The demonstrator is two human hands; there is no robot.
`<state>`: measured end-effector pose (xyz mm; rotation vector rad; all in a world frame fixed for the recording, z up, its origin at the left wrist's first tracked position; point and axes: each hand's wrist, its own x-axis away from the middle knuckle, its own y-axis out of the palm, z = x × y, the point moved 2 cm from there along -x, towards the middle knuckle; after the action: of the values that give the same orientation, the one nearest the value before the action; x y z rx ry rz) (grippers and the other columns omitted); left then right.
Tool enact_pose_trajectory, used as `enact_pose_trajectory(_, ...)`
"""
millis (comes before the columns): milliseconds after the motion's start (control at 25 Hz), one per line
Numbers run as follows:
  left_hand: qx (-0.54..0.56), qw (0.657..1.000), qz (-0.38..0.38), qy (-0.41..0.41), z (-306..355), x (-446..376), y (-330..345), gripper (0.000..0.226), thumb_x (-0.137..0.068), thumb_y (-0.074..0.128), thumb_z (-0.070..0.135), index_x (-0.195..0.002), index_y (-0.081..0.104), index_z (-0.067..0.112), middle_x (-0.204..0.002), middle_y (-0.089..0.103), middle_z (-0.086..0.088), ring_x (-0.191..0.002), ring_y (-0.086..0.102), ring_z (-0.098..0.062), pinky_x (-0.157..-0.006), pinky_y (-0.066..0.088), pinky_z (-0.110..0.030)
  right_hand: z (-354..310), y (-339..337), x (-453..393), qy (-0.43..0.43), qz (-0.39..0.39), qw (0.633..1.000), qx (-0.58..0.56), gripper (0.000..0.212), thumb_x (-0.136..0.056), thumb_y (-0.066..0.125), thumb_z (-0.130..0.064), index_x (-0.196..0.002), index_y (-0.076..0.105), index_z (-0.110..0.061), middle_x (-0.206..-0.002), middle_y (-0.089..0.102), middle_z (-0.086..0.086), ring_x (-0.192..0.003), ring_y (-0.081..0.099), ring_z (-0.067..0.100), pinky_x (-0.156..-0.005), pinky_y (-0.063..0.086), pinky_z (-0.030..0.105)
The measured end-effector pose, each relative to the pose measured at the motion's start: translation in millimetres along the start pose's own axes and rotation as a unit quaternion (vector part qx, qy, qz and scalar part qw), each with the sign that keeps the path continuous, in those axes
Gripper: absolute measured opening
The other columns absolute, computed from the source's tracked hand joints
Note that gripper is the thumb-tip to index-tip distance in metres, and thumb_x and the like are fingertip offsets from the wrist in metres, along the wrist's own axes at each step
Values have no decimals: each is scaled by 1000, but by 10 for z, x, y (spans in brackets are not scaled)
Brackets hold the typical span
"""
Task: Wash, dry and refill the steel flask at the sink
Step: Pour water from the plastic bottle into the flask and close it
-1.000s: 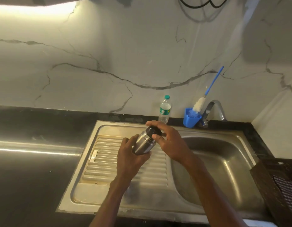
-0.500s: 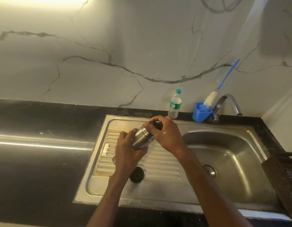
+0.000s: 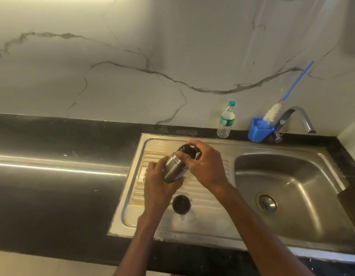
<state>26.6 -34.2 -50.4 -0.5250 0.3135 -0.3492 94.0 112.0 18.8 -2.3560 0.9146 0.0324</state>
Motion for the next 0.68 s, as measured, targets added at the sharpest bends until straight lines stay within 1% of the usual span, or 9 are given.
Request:
enact_pose_trajectory(120,2,999,34,-30,-54,48,-81,82,-69,98,32,-140,59,22,-113,56,3,-99,61,-18,-83,55,-34,202,108,118,83,-23,987,-137,38,-102,57,-49,-132,64,-26,-115,71,-9,-106,66,6,-93,53,24)
enact_pose_trajectory(200,12,996,69,-62,-82,86,-132,76,-70,97,28,-137,60,22,-111,54,5,-94,57,-11,-78,46,-22,528,298,348,129,-6,990,-53,29,-106,53,-37,-129,65,-23,-117,71,-4,-110,67,15,-93,54,31)
enact_pose_trajectory(280,22,992,87,-93,-98,110,-177,72,-71,96,24,-134,61,20,-111,54,4,-90,54,-3,-73,38,-13,859,528,613,152,-67,982,85,32,-103,56,-33,-133,60,-25,-128,64,-1,-121,60,22,-98,53,40)
enact_pose_trajectory(360,16,990,91,-104,-108,127,-190,71,-72,95,25,-134,60,20,-112,54,2,-90,54,-5,-71,36,-12,1023,684,768,144,-172,967,122,51,-96,61,-50,-143,50,-34,-138,51,-3,-131,45,21,-103,48,43)
enact_pose_trajectory(440,7,990,91,-106,-110,153,-168,73,-73,94,27,-136,59,20,-115,55,1,-95,55,-11,-73,37,-12,1051,780,837,77,-263,944,182,68,-86,66,-61,-147,40,-45,-144,41,-5,-133,36,20,-105,45,44)
enact_pose_trajectory(480,6,990,89,-106,-102,169,-148,73,-73,94,28,-137,59,21,-116,55,1,-98,55,-14,-75,39,-14,1050,809,860,40,-287,931,223,70,-84,69,-60,-146,39,-47,-144,41,-6,-133,36,20,-104,45,44)
enact_pose_trajectory(560,8,991,84,-103,-84,205,-108,74,-73,94,30,-137,58,24,-116,56,2,-101,57,-17,-81,48,-23,1085,847,873,-1,-295,916,270,57,-83,71,-51,-135,50,-43,-136,49,-7,-128,44,20,-100,47,42)
enact_pose_trajectory(640,8,992,76,-100,-57,230,-58,73,-71,95,33,-134,59,27,-112,56,4,-99,59,-16,-84,54,-35,1139,769,822,50,-241,943,222,34,-78,72,-47,-108,63,-34,-114,62,-9,-108,59,18,-89,55,42)
enact_pose_trajectory(680,11,993,73,-97,-35,236,-29,71,-70,95,33,-132,60,27,-110,56,5,-97,59,-15,-84,55,-37,1173,669,779,124,-189,964,139,30,-74,74,-48,-96,65,-30,-101,67,-9,-95,65,16,-83,59,44)
